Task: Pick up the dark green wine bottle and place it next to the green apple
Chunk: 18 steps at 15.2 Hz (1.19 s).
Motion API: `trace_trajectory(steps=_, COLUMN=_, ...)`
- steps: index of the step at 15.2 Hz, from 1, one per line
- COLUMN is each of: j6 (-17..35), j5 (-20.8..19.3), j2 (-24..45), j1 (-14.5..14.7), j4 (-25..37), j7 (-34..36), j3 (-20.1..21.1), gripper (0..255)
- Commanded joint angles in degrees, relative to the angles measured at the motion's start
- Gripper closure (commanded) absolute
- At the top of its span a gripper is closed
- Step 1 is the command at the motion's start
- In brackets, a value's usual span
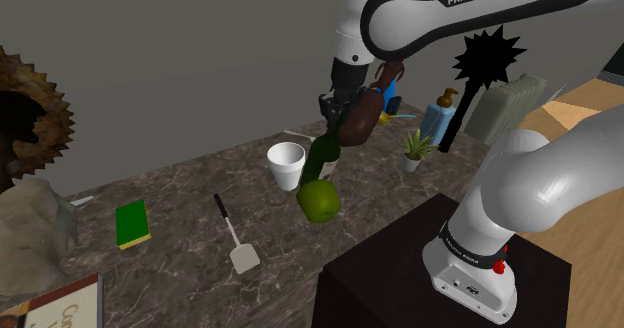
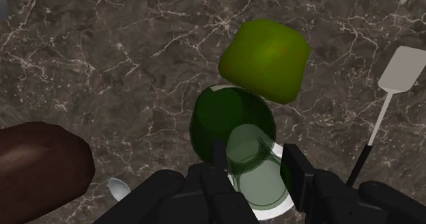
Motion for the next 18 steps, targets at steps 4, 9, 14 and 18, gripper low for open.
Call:
trace_trajectory(steps=4, j6=0.05, j5=-0.01, j2=0.32, j1=-0.02, j4=-0.1, j7=-0.03, j3=-0.02, gripper=0)
trace_trajectory(steps=9, j6=-4.26, j5=-0.03, j2=-1.05, j1=0.01, j4=2.83, j7=-0.04, j3=-0.14, gripper=0)
trace_trajectory(steps=14, j6=-7.95, j5=-0.08, j2=-1.82, j1=0.02, j4=5.75, j7=-0.04, j3=-0.26, gripper=0)
trace_trajectory(steps=18, j6=-7.95, j5=-0.08, j2=-1.82, j1=0.02, j4=5.75, j7=-0.04, j3=-0.26, gripper=0)
